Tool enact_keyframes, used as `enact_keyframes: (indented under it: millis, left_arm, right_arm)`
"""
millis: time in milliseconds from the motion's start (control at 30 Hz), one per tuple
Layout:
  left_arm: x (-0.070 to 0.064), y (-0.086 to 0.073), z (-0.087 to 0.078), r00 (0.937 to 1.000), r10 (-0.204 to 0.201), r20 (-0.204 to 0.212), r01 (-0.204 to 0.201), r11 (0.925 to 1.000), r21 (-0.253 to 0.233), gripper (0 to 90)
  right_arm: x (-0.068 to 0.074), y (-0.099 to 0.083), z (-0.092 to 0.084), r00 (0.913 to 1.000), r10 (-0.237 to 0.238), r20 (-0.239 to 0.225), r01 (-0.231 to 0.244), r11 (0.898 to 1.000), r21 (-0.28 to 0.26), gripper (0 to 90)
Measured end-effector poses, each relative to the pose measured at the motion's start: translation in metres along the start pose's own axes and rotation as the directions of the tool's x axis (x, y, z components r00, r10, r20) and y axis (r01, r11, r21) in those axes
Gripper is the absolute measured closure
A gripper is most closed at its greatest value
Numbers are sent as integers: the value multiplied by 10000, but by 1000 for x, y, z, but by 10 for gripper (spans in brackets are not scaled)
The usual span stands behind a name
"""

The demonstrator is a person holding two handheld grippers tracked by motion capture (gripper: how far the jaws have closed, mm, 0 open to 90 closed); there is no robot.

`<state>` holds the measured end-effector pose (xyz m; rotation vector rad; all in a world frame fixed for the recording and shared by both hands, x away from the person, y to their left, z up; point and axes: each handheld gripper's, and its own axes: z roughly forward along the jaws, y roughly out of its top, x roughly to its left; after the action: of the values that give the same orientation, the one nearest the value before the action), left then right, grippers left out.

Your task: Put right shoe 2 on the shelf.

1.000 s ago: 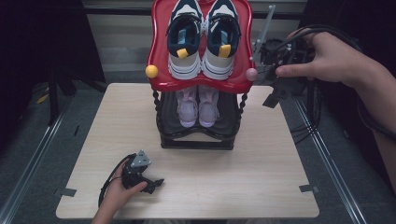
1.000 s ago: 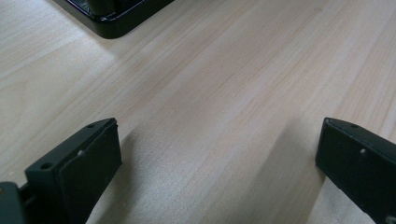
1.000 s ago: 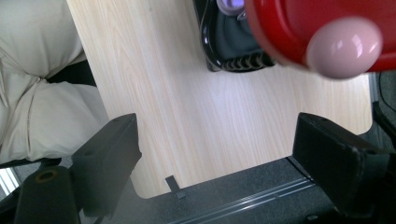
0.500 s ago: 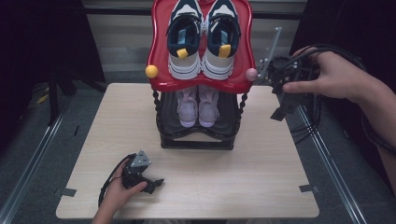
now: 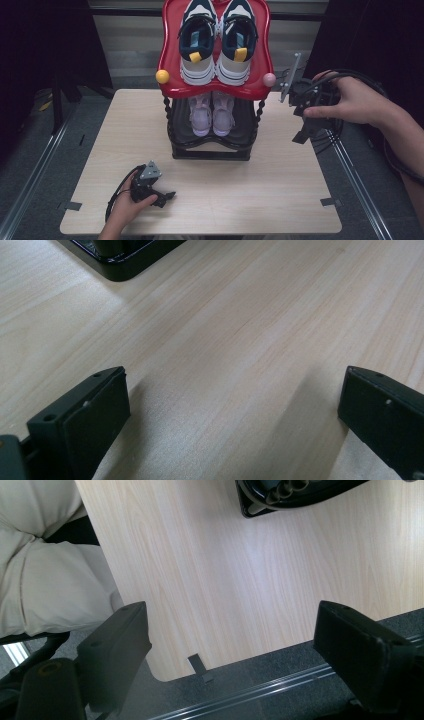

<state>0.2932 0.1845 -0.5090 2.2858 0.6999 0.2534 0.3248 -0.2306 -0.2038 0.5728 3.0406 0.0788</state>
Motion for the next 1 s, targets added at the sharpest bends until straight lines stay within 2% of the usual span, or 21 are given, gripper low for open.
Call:
enact_keyframes:
  millis: [467, 1000]
  left_arm:
    - [0, 0, 0, 10000, -59, -17, 59, 10000, -56, 0]
    - [0, 0, 0, 10000, -50, -44, 50, 10000, -56, 0]
  right_arm:
    - [2, -13, 34, 9998, 118, -132, -117, 9999, 57, 144]
    - [3, -19, 59, 9992, 204, -338, -201, 9998, 96, 144]
